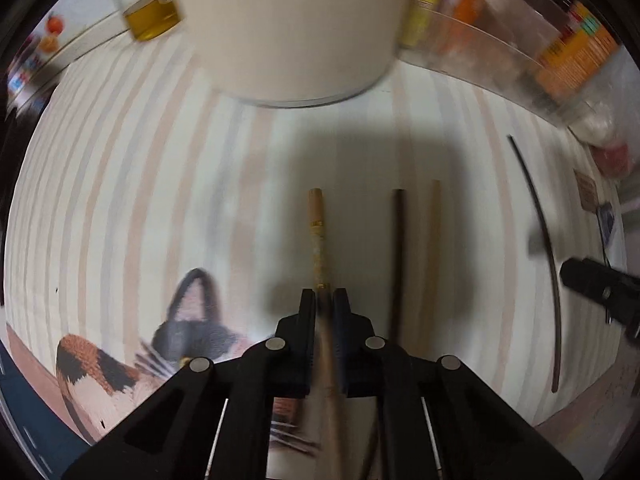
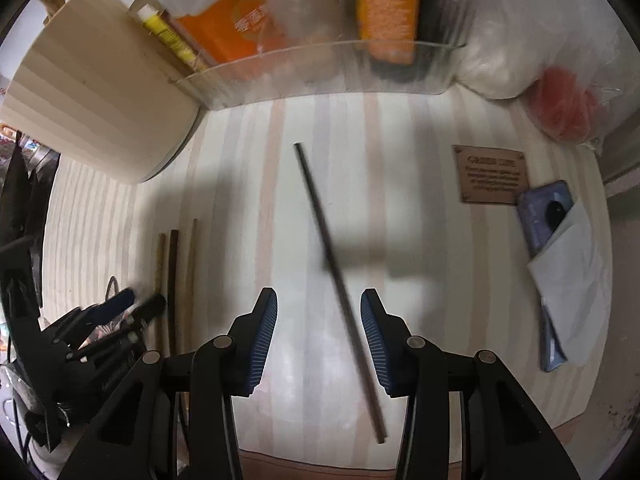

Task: Organize utensils
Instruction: 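Close the left tool on a light wooden chopstick while the right tool grasps another, then lift both light wooden chopsticks upright off the cloth toward the beige holder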

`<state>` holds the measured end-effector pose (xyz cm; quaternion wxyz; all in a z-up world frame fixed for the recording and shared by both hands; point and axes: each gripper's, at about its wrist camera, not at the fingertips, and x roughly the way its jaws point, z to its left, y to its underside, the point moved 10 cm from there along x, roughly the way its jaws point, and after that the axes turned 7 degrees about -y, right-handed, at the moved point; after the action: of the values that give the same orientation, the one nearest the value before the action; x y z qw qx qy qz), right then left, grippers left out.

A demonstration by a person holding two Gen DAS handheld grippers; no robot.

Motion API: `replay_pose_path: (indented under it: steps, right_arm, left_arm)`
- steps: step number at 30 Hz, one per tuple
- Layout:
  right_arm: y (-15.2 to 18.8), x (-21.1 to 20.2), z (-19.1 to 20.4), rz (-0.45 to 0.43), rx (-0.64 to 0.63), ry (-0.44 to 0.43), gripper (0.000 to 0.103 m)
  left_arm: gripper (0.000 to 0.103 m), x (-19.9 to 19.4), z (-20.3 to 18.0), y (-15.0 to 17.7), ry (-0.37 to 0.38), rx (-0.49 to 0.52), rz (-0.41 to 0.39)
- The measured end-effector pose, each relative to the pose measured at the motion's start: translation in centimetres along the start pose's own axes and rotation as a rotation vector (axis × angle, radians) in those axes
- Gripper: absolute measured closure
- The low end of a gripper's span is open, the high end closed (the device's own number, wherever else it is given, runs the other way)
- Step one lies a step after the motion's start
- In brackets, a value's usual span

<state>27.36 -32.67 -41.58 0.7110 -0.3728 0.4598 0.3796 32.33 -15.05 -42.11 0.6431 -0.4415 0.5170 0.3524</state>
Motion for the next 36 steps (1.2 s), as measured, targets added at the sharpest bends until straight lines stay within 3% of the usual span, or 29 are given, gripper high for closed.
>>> replay_pose_path:
  steps: [7,10,14,24,36]
  right_arm:
    - [-0.8,4.1,6.5,0.074,-0.024,-0.118,0.057]
    - [-1.1,5.8,8.7,0.101,-0.054,-0.101,0.057]
    - [-1.4,7.1,9.4,0.087,-0.156,0.049,0.093]
    - [-0.1,7.6,7.2,0.208,-0.429,0.158,0.096]
    - [-0.5,8.3,6.8,0.209,-0.362,0.134,0.095]
  left_arm:
    - [0.097,-0.2,4.7,1.8,-0.031,-0.086,0.013]
    - [0.097,-0.3,5.7,2.4,-0.034,-0.110,0.016]
    - [0.097,-0.5,6.2,2.8,-0.037,-0.124,0.003]
    - [0.096,-0.7,4.9,3.3,-0.049,-0.141,-0.013]
    - [0.095,-0.4,5.4,3.5,-0.049,-0.135,-0.005]
